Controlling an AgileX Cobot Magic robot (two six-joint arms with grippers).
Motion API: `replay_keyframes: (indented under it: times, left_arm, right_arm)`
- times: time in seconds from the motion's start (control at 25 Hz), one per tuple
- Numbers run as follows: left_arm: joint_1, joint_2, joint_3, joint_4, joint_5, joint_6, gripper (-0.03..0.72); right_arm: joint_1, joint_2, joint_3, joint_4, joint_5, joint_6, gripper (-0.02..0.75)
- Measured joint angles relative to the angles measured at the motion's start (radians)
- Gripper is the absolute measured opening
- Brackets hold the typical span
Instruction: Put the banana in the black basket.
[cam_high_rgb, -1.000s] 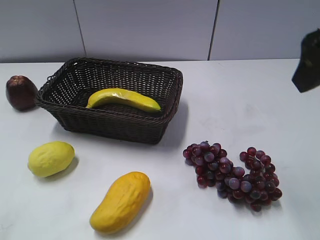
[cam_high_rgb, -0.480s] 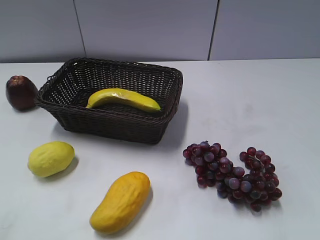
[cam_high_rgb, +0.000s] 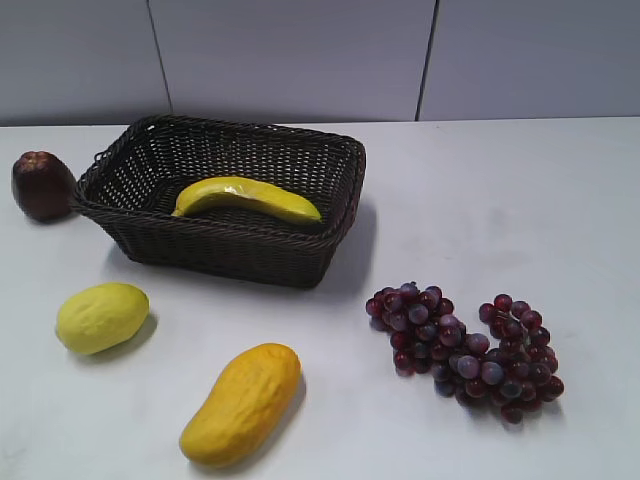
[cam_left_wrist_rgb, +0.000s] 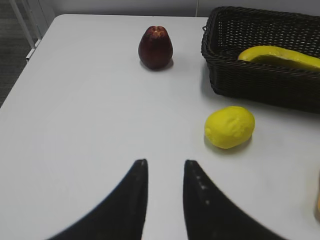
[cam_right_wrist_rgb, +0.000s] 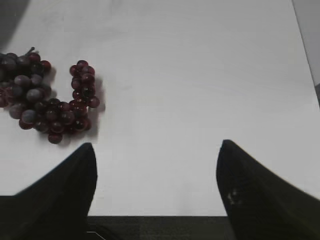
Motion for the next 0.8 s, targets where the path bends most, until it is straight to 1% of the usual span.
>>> replay_keyframes:
  times: [0.16, 0.24, 0.56, 0.8]
  left_arm:
    - [0.0, 0.0, 0.0, 0.0, 0.0, 0.0, 0.239]
    - [0.0, 0.0, 0.0, 0.0, 0.0, 0.0, 0.239]
    - [0.0, 0.0, 0.0, 0.0, 0.0, 0.0, 0.239]
    - [0.0, 0.0, 0.0, 0.0, 0.0, 0.0, 0.239]
  right_arm:
    - [-0.042, -0.13, 0.052, 0.064, -0.015, -0.112, 0.594]
    - [-0.058, -0.192, 0.076, 0.08, -0.016, -0.133, 0.593]
    - [-0.064, -0.354, 0.133, 0.105, -0.022, -0.146, 0.594]
    - [-0.066, -0.377, 0.146, 0.132, -0.017, -0.146, 0.593]
